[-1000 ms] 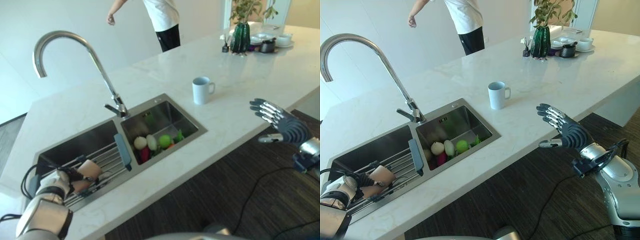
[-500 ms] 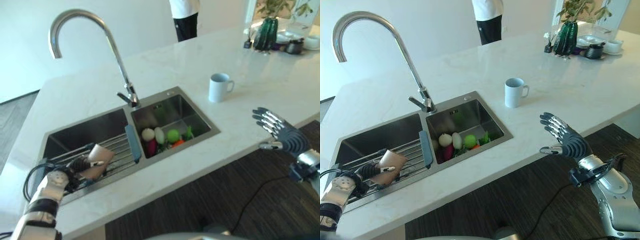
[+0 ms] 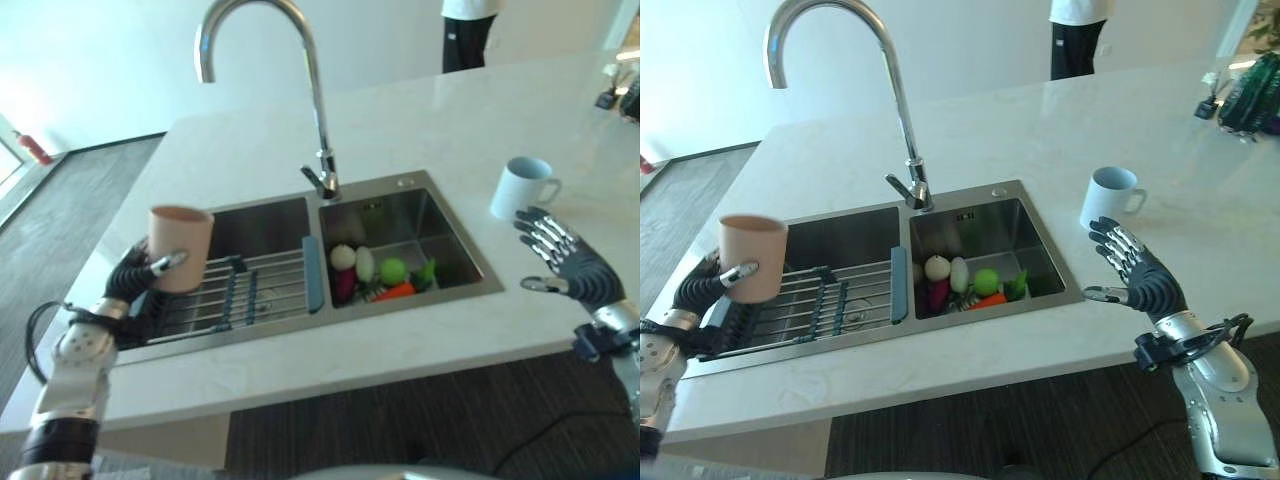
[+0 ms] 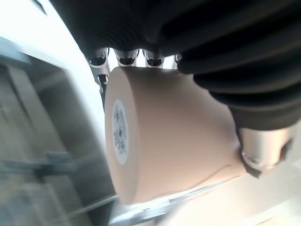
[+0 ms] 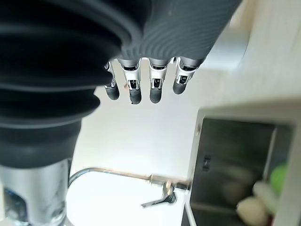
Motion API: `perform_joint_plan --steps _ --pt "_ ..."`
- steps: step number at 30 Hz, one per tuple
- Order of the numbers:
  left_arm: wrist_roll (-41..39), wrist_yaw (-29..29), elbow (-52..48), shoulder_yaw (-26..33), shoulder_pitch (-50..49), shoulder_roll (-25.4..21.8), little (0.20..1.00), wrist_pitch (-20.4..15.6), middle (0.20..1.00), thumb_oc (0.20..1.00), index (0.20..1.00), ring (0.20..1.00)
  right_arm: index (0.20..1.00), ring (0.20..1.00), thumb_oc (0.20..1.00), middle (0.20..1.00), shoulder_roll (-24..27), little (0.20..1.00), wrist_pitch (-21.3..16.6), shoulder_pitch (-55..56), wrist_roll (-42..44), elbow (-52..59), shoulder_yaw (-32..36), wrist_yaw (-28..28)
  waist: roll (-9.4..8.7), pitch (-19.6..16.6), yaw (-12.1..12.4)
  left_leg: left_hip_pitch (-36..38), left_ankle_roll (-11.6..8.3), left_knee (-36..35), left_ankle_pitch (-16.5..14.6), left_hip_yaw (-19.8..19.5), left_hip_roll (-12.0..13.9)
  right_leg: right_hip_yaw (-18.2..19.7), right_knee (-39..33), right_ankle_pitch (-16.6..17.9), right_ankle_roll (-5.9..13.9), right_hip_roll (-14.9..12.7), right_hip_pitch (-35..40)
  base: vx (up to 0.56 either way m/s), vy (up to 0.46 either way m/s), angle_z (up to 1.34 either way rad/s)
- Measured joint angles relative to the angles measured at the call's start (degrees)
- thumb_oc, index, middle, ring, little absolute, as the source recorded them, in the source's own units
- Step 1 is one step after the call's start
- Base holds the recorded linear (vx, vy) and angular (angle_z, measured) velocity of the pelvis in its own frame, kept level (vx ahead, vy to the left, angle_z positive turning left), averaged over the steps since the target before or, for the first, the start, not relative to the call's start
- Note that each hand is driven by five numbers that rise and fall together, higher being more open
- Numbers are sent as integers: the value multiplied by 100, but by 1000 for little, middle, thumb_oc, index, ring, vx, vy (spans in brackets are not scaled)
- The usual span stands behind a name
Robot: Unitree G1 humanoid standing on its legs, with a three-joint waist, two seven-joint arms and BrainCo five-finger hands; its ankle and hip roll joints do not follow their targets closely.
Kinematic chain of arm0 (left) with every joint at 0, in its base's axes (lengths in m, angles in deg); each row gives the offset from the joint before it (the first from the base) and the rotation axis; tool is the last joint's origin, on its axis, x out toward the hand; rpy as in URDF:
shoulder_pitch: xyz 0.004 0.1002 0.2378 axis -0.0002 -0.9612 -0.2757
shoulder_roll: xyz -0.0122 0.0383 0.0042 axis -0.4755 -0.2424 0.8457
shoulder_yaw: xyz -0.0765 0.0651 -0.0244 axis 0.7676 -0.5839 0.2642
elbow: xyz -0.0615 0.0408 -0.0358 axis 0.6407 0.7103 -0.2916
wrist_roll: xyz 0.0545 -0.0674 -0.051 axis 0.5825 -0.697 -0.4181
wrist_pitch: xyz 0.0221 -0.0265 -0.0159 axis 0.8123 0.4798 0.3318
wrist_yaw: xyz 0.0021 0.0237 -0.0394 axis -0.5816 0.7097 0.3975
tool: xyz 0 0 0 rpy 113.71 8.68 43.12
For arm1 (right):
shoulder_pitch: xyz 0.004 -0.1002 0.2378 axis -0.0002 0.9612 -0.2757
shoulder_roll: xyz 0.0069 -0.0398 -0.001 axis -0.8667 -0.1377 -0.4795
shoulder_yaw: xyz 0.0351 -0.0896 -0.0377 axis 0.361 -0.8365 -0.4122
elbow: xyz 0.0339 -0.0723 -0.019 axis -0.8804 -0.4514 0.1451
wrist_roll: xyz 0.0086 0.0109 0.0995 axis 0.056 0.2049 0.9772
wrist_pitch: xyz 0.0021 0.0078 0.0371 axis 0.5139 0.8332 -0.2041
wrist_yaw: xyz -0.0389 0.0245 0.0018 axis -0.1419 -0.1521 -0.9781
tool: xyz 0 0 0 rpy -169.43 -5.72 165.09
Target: Place the dishes in the dishwasher.
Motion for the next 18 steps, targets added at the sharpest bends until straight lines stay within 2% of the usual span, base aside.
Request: perform_joint_plan --steps 4,11,15,17,18 --pt "-643 -246 -835 57 45 190 200 -205 200 200 200 200 1000 1000 1000 1000 -144 1000 -12 -75 -63 27 -124 -225 4 -10 86 -64 -12 2 37 -128 44 -152 2 -10 -57 22 15 -53 -187 19" --pt "-1537 -405 -2507 361 -235 948 200 -577 200 200 200 200 1000 1000 1000 1000 -373 1000 -233 -115 -113 519 -276 -504 37 -35 287 -203 -90 2 120 -480 148 -475 3 -90 -148 115 89 -57 -251 24" --pt "-2012 -408 -3172 658 -757 1545 200 -775 200 200 200 200 1000 1000 1000 1000 -368 1000 -586 -111 -102 841 -217 -667 37 -50 637 -377 -202 25 227 -764 302 -735 37 -203 -238 263 77 -79 -350 32" --pt "-2223 -376 -3413 654 -1128 2147 200 -763 200 200 200 200 1000 1000 1000 1000 -391 1000 -720 -70 -102 1074 -146 -739 7 -29 769 -630 -234 206 247 -977 360 -907 35 -214 -264 308 -12 -168 -230 47" --pt "-2303 -387 -3400 648 -1188 2188 200 -741 200 200 200 200 1000 1000 1000 1000 -404 1000 -784 -65 -103 1113 -96 -765 5 -15 927 -728 -264 232 285 -1026 384 -967 38 -207 -306 356 -29 -257 -199 44"
